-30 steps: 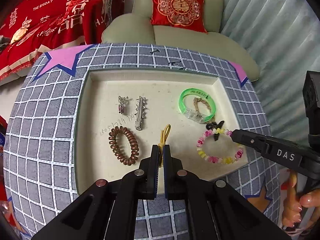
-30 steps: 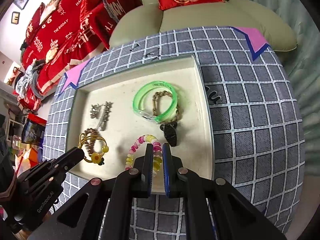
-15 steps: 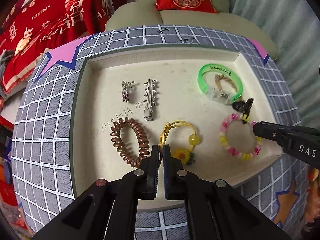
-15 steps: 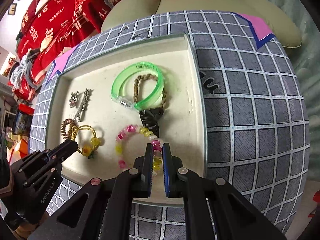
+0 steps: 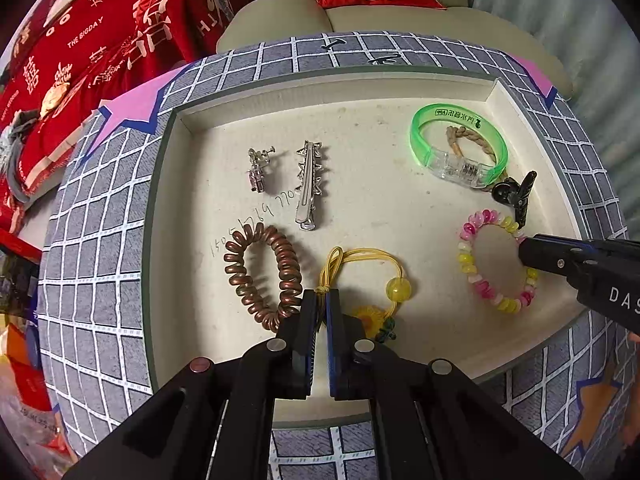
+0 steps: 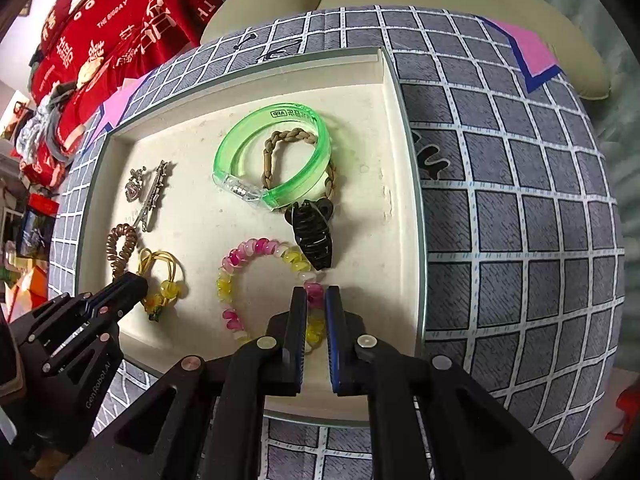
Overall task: Organize jewelry
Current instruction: 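Carry both bracelets into the white tray and open both tools to release them, then move the left tool to the tan hair clip while the right tool moves to the silver heart pendant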
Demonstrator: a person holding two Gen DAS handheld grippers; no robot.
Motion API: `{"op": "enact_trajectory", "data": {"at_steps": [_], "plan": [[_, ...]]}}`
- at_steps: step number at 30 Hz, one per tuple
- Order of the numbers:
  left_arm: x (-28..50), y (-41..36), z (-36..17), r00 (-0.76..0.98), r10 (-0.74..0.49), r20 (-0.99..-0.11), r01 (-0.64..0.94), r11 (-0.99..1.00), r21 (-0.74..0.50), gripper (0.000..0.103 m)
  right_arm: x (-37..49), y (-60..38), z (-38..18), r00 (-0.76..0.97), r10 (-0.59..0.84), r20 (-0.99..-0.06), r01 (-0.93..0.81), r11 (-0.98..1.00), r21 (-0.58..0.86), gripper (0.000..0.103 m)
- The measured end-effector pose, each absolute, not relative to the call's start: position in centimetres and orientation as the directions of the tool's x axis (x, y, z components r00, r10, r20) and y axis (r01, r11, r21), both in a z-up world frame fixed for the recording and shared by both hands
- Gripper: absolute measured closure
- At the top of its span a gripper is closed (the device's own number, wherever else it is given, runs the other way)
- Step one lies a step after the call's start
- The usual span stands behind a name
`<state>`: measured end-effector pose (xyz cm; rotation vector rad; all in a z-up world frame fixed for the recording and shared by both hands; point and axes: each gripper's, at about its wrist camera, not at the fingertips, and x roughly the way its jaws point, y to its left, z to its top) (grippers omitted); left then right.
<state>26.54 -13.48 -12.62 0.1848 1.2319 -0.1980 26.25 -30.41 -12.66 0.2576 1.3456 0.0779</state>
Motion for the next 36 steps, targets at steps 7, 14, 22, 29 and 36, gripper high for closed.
{"op": "enact_trajectory", "data": {"at_steps": [7, 14, 22, 29, 36], "plan": [[26.2, -13.6, -11.9, 0.333, -0.047, -0.942, 0.252, 0.967, 0.041, 0.089, 25.8, -30.9, -11.7, 0.254, 0.247, -0.935, 0.110, 0.953, 0.282, 0.058], [25.8, -13.5, -11.3, 0.338, -0.045, -0.940, 0.253, 0.966, 0.045, 0.089, 25.7, -30.7, -10.1, 0.300, 0.264, -0.917, 0.112, 0.945, 0.309, 0.048], [25.4, -13.2, -10.6, 0.349, -0.053, -0.936, 0.260, 0.965, 0.042, 0.089, 24.6, -31.4, -8.5, 0.349, 0.290, -0.891, 0.139, 0.924, 0.355, 0.027], [24.8, -12.5, -9.9, 0.353, -0.070, -0.933, 0.252, 0.967, 0.022, 0.089, 22.7, -32.2, -7.4, 0.376, 0.290, -0.880, 0.170, 0.912, 0.372, 0.020], [23.4, -11.4, -9.0, 0.364, -0.085, -0.928, 0.248, 0.969, 0.009, 0.089, 20.3, -32.6, -6.9, 0.393, 0.290, -0.873, 0.206, 0.897, 0.391, 0.015]]}}
